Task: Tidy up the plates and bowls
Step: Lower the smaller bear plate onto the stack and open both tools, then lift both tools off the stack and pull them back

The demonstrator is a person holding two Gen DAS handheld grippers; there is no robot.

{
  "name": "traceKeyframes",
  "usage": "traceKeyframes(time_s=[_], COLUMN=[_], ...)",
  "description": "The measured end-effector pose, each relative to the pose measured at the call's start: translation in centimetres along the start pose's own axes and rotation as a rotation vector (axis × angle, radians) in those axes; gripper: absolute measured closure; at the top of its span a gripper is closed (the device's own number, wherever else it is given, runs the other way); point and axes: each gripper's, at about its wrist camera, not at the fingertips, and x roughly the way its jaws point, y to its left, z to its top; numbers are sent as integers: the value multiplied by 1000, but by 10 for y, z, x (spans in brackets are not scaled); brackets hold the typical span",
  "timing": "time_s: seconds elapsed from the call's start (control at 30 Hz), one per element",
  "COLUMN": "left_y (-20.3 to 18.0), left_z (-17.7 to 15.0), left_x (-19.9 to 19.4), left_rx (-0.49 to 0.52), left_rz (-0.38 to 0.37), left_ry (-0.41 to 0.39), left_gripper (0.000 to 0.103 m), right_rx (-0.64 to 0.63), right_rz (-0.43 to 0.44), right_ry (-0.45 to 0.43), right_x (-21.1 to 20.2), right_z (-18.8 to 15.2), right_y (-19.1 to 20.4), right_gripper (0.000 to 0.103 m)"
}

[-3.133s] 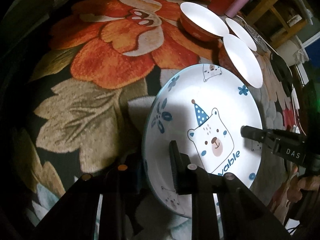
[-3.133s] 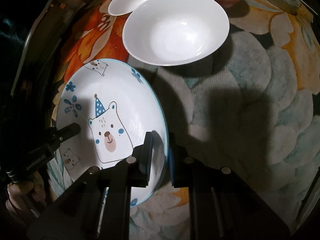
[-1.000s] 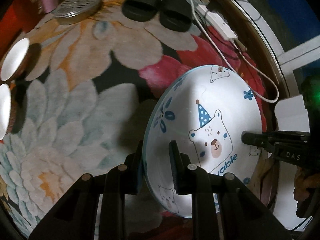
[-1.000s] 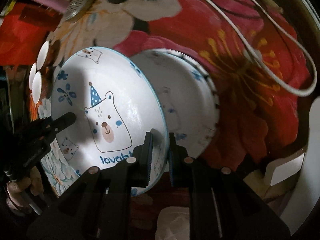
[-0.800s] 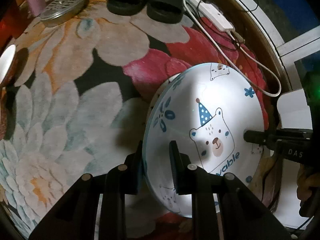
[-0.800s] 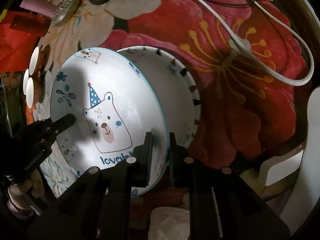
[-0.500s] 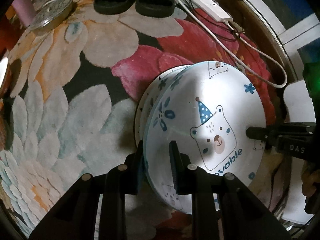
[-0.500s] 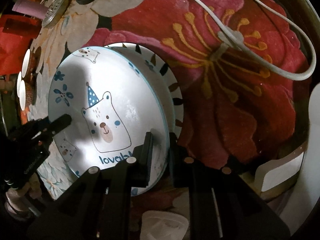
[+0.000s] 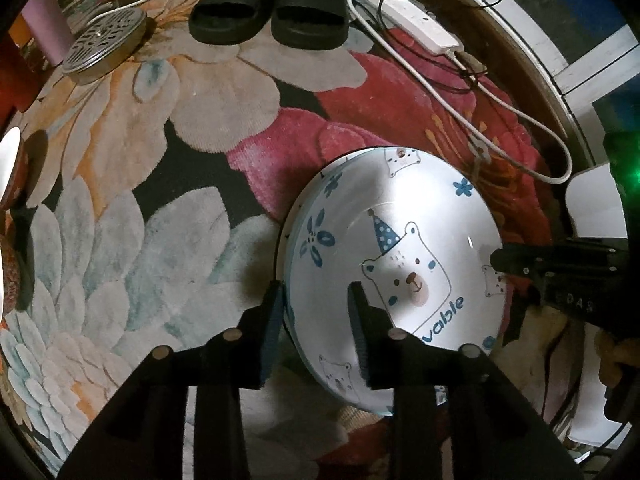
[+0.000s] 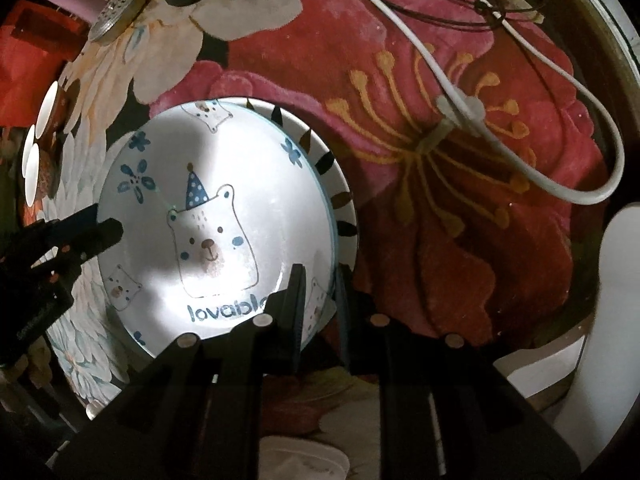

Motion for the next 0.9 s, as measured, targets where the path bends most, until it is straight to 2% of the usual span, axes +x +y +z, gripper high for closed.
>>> traceKeyframes(time_s=[0.03,0.07,0.1,0.17,0.23,0.3,0.33,0.4,0.53,0.9], left_y=[0,1,1,0,0,2,4,10,27,65], left_z=[-1,-2,-2,-2,-1,-2,-3,-5,-7,-26], left_x=[-3,-9,-12,-19,-24,-32,-36,-45,-56,-65], left_rx=[2,5,8,13,15,4,-3,-24,-82,-147], left_rz=[1,3,2,0,2,10,13,22,39,69], left_ry=[-8,-25,-40,-63,-77,-104,-120,-151,-185,-182], left_gripper=[53,38,29,22,12,2,1,1,1,1], right_rx=[-3,-5,-7,-23,-53,-76,-84,-98,-91,-118], right_rz=[-1,2,15,10,7,11,16,-8,13,8], right_ry=[-6,-14,-27,-51,-90,-131,-147,-187,-206,-177], right_x=[-2,-5,-9,-17,-27,-38,-40,-48,-52,-43], right_z=[0,1,1,0,-1,-3,-2,-4,-2,-5], right_y=[1,2,3,7,18,29,33,44,49,77], right_gripper=[86,86,86,83,61,12,8,7,1,0])
